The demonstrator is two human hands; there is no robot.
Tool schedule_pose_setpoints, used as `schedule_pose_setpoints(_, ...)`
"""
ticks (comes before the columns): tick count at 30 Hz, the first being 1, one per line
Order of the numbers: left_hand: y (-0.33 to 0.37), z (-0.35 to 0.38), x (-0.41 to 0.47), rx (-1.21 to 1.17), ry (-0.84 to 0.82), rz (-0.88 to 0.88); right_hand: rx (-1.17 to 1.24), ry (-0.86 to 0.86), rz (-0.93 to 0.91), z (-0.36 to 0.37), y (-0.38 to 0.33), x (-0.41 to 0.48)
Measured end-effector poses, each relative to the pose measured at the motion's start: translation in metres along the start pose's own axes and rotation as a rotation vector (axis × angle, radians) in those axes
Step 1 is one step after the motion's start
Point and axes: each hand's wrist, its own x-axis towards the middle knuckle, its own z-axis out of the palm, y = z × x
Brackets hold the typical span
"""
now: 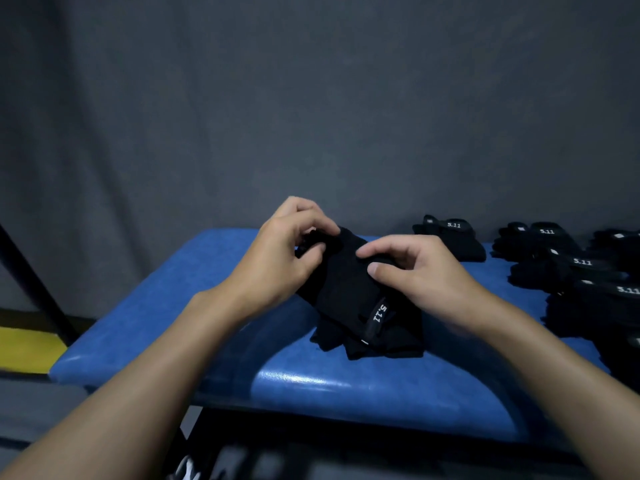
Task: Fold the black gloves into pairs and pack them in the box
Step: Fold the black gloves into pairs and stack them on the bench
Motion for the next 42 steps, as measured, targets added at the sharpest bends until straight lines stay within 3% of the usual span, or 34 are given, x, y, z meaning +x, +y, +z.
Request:
schedule_pose_setpoints(4, -0.001, 0.003, -0.003, 0.049, -0.076, -0.144, 0.096, 0.064, 0.002, -0.007, -0.002, -0.005)
schedule_pose_setpoints(9, 0.005, 0.01, -0.005, -0.091, -0.214, -0.395, 0.203, 0.095, -0.021, -0.013, -0.006, -0.012)
schedule_pose_setpoints(17, 0.018, 0.017, 0.002, -0.327, -0.04, -0.277, 0.253, 0.162, -0.016, -0.016, -0.005, -0.02)
schedule_pose_setpoints(22, 0.027, 0.017, 0.005, -0.326, 0.049, -0.203, 0.154, 0.152, -0.01, -0.018, -0.009, -0.023)
schedule_pose_setpoints(32, 0.022, 0.02, 0.0, -0.367, -0.128, -0.46, 0.212, 0.22, -0.002, -0.017, -0.011, -0.02)
schedule_pose_setpoints(38, 0.024, 0.018, 0.0, -0.391, -0.147, -0.422, 0.302, 0.233, 0.043, -0.015, -0.01, -0.021)
schedule_pose_setpoints(42, 0.023, 0.017, -0.001, -0.324, -0.164, -0.398, 0.143, 0.176, 0.105, -0.018, -0.009, -0.025)
